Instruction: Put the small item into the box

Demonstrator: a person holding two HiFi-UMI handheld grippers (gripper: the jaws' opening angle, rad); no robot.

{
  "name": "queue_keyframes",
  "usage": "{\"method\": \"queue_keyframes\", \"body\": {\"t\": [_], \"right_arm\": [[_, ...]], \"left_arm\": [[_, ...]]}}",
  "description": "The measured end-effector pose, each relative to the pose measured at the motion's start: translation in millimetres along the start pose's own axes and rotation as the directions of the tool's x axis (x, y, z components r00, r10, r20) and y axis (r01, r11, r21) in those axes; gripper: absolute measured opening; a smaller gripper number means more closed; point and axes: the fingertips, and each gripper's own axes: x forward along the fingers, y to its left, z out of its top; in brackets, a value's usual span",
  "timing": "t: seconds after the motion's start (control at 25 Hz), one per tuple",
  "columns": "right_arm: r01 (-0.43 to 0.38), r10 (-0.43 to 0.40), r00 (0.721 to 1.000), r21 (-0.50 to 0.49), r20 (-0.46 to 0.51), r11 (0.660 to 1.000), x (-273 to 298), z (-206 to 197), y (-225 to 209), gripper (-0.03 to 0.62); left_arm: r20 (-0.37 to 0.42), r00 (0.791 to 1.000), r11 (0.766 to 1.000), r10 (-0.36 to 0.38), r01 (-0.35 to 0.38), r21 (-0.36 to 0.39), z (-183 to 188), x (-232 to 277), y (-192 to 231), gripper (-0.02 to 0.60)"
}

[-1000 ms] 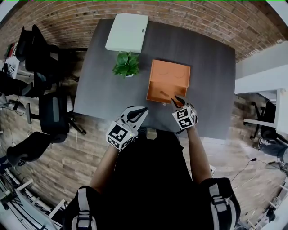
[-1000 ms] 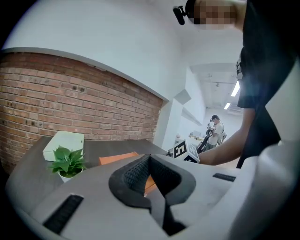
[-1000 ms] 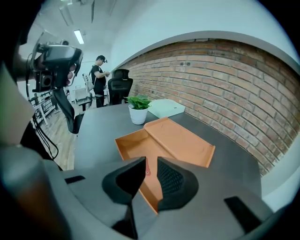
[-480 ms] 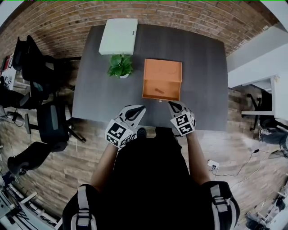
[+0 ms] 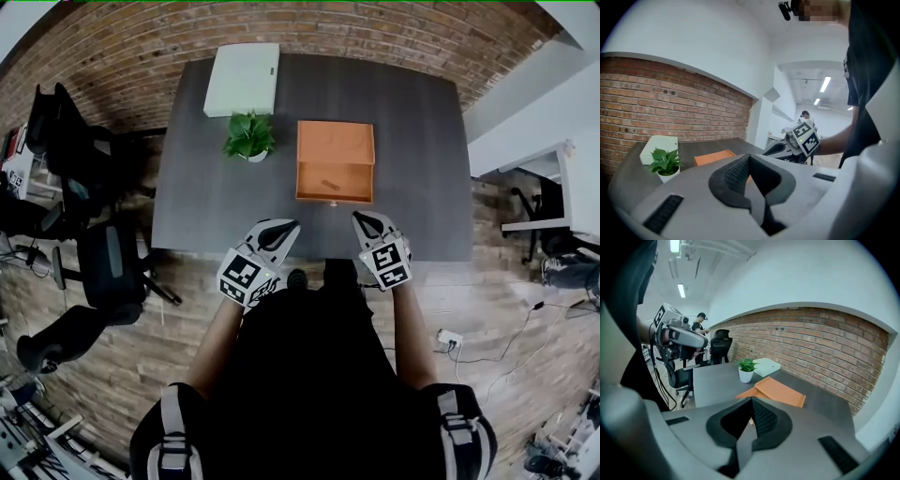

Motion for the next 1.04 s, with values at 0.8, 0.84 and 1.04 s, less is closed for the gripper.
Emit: {"method": "queue_keyframes", "body": {"t": [0.8,0.84,1.04], "right_arm": [[0.074,-0.074,0.997,-0.023,-0.001,0.997,-29.5,5.7,26.3,0.025],[0.077,-0.077,0.997,-0.025,0.0,0.997,-31.0,6.8,27.3,0.026],[0.086,-0.086,0.996,-0.064,0.003,0.994,-42.0,7.0,33.9,0.026]], "left_arm": [[-0.002,1.0,1.0,-0.026,0.026,-0.011,-17.3,-25.4,-8.9,0.023],[-0.004,1.0,1.0,-0.027,0.027,-0.013,-18.3,-26.5,-9.2,0.023],[-0.003,1.0,0.999,-0.029,0.029,-0.016,-21.4,-28.3,-11.4,0.023]]}}
